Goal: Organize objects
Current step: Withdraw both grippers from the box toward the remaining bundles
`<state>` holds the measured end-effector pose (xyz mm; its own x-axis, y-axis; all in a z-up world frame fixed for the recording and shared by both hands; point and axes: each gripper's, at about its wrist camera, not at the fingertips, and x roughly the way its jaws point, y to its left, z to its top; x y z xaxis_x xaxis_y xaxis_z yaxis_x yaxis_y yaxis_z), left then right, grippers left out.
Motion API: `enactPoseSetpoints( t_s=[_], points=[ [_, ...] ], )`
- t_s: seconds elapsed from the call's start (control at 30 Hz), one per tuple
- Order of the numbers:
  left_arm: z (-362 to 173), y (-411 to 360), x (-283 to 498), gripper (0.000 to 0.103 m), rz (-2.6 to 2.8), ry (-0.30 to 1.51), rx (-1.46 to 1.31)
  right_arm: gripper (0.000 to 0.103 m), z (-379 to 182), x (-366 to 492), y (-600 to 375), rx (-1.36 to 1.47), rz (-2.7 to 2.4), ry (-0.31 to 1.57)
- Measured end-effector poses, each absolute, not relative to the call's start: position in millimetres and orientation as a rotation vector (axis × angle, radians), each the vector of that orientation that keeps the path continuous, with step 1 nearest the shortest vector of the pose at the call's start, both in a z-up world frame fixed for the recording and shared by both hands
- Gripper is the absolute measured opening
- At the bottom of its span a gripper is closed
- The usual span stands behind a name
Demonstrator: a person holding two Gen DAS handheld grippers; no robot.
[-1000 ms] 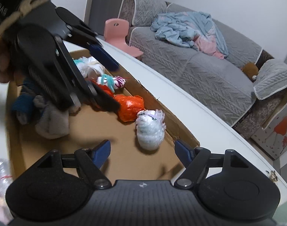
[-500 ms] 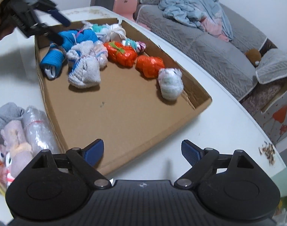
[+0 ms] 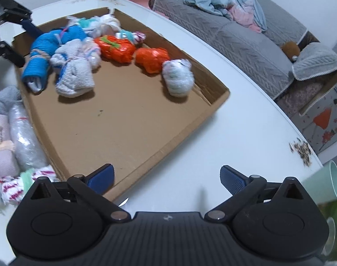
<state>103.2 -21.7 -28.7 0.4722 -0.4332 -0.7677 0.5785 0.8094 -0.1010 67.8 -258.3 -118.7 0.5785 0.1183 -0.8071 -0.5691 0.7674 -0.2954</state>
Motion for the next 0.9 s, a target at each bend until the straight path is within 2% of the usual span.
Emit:
enactPoseSetpoints(
  t_s=[0.3,0.53,0.63,0.73,0.9],
  points=[
    [-29.9,-29.9,73.4,0.087,-0.629,0.866,0.134,0.101,-115.5,64.4,-270.9,-0.601,0.436,0.841],
    [-10.4,-19.0,44.8,0.090,-0.574,0.757,0.064,0.101,-94.6,55.6,-276.1,-0.516,0.413,0.743],
    [2.1,-24.2,15.0,0.091,-0.568,0.698,0.030,0.100,-83.5,35.3,-279.5,-0.438,0.390,0.679],
    [5.2,-29.4,-24.2,0.099,-0.565,0.641,0.030,0.101,-75.4,2.8,-285.5,-0.322,0.409,0.623],
    [-9.7,-54.7,-75.0,0.099,-0.608,0.593,0.103,0.100,-84.0,-64.1,-275.3,-0.195,0.507,0.527]
  ],
)
